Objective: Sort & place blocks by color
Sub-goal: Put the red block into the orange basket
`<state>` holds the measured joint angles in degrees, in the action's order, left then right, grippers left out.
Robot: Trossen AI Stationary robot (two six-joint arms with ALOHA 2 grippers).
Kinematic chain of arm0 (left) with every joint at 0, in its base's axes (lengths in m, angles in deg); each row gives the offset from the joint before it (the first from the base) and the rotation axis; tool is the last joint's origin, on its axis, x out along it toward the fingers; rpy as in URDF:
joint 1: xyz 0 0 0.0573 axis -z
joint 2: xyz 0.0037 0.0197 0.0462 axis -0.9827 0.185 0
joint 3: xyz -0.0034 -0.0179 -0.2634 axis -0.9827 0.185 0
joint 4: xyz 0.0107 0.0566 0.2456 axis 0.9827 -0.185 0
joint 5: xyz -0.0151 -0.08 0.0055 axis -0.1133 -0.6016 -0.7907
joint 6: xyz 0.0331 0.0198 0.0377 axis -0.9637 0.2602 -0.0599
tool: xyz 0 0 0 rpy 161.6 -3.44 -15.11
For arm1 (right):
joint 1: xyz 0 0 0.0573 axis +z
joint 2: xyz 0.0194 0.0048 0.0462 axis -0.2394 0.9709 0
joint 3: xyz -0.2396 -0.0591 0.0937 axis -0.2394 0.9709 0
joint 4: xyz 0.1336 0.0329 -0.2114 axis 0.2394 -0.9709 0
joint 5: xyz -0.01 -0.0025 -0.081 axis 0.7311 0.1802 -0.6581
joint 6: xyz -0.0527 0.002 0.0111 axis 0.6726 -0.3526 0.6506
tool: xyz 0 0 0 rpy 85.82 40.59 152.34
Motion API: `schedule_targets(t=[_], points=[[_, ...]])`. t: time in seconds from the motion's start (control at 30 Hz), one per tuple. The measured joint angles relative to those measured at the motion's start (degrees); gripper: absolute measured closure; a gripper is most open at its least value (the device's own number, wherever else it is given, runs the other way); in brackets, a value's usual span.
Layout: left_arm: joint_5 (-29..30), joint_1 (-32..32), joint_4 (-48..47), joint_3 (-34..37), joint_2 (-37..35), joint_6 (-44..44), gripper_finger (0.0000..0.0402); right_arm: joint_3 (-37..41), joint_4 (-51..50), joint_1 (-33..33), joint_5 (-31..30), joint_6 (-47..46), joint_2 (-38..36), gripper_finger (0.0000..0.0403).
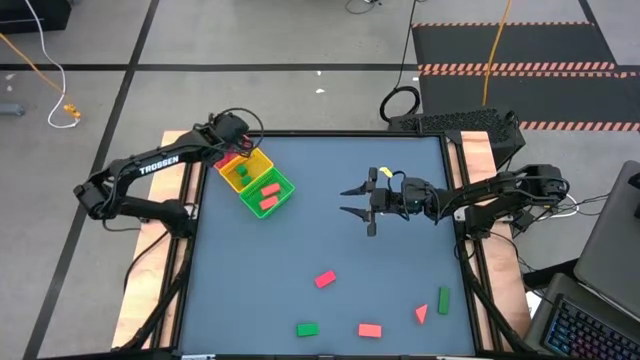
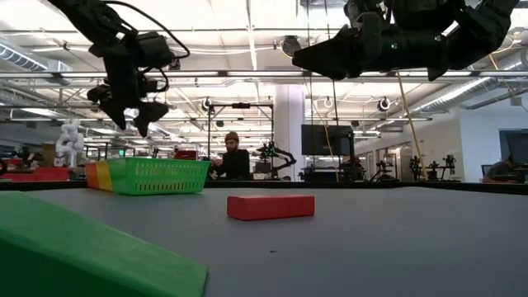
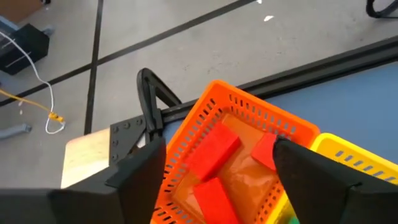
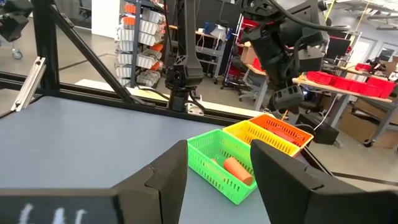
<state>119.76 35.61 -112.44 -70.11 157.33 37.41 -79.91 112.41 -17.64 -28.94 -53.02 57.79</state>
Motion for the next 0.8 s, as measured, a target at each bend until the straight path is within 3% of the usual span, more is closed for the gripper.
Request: schedule_targets(t=[0.23, 0.4, 0.6, 0.8], points=[[-0.29, 4.72, 1.24, 0.0, 0.0, 0.15, 0.0081, 0.0, -0.02, -0.02, 0.0, 0.05, 0.0, 0.0232], [-8.09, 11.74, 6.74, 0.0, -0.02, -0.73, 0.009, 0.0, -0.36, -0.02, -1.78, 0.07, 0.0, 0.0232], [-25.28, 25.79, 13.34, 0.0, -0.04, -1.7, 0.0117, 0.0, -1.91, -0.15, -6.46, -4.46, -0.01, 0.0232], [-26.37, 44.33, 15.66, 0.0, -0.04, 1.98, 0.0146, -0.02, -5.55, -0.66, -7.26, -10.6, 0.0, 0.0232]])
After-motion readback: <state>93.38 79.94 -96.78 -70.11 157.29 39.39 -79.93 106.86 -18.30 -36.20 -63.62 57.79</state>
